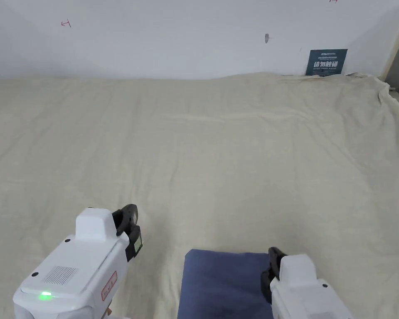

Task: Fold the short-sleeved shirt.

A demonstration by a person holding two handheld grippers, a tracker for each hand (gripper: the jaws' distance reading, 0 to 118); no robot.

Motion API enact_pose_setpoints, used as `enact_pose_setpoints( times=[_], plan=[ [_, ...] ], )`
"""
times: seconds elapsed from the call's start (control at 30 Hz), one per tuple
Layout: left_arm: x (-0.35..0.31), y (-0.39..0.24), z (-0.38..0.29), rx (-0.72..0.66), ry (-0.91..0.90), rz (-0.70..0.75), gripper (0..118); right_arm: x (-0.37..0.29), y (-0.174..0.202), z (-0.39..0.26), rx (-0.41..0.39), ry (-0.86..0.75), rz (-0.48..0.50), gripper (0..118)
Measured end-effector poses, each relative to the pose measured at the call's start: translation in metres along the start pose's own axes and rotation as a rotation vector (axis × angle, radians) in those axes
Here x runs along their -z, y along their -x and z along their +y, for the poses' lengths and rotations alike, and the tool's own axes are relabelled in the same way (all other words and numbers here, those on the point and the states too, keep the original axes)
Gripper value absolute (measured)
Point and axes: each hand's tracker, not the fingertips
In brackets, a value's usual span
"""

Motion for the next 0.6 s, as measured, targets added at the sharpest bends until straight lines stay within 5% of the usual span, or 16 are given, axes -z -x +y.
enact_pose_setpoints(
  times=[0.4,0.6],
  plan=[
    [0.025,0.011,-0.048,-0.212,0.27,-0.156,0,0.05,0.014,-0.077,0.048,0.147,0.0,0],
    [0.055,0.008,-0.07,-0.332,0.472,-0.284,4,0.047,0.021,-0.088,-0.047,0.075,-0.012,0]
  ],
)
